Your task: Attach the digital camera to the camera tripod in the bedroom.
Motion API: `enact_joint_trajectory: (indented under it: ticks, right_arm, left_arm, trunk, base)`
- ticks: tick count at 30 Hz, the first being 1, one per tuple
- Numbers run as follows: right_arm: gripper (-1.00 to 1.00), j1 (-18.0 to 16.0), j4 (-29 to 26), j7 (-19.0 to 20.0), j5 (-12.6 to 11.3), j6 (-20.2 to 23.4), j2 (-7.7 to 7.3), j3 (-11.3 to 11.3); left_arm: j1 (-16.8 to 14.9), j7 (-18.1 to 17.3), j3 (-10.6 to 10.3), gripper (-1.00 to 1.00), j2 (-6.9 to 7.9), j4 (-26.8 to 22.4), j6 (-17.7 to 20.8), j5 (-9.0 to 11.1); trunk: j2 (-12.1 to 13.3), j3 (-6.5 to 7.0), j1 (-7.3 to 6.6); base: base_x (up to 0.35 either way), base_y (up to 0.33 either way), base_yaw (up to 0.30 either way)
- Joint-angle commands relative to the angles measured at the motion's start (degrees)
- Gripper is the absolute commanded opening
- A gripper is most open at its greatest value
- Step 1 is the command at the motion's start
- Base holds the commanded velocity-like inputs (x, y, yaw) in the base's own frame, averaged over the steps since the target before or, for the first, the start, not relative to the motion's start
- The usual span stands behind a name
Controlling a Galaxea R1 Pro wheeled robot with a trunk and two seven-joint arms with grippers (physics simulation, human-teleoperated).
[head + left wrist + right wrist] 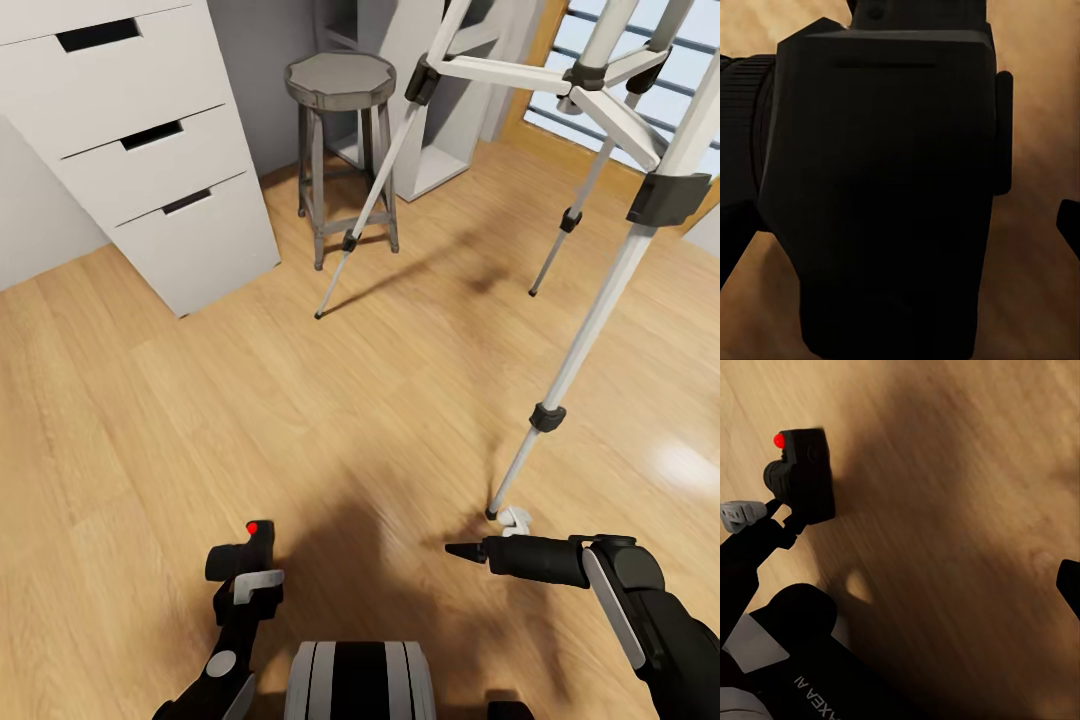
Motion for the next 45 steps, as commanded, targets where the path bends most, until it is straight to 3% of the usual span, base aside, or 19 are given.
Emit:
enact_joint_trajectory:
  ticks: [1, 23, 24, 45]
  right_arm:
    - [1.00, 0.0, 0.0, 0.1, -0.1, 0.3, -0.01, 0.0]
    - [1.00, 0.0, 0.0, 0.1, -0.1, 0.3, 0.04, 0.0]
    - [1.00, 0.0, 0.0, 0.1, -0.1, 0.3, 0.04, 0.0]
    - [1.00, 0.0, 0.0, 0.1, -0.1, 0.3, 0.04, 0.0]
  left_arm:
    - [0.0, 0.4, -0.5, 1.00, 0.06, 0.0, -0.3, 0.6]
    - [0.0, 0.4, -0.5, 1.00, 0.06, 0.1, -0.2, 0.6]
    - [0.0, 0.4, -0.5, -1.00, 0.06, 0.1, -0.2, 0.6]
    - [0.0, 0.5, -0.5, -1.00, -0.01, -1.5, 0.1, 0.4]
  trunk:
    - [0.0, -0.03, -0.01]
    - [0.0, -0.03, -0.01]
    - [0.0, -0.03, -0.01]
    - [0.0, -0.03, -0.01]
  base:
    - [0.006, 0.000, 0.000]
    - [0.001, 0.000, 0.000]
    - [0.000, 0.000, 0.000]
    - [0.000, 0.000, 0.000]
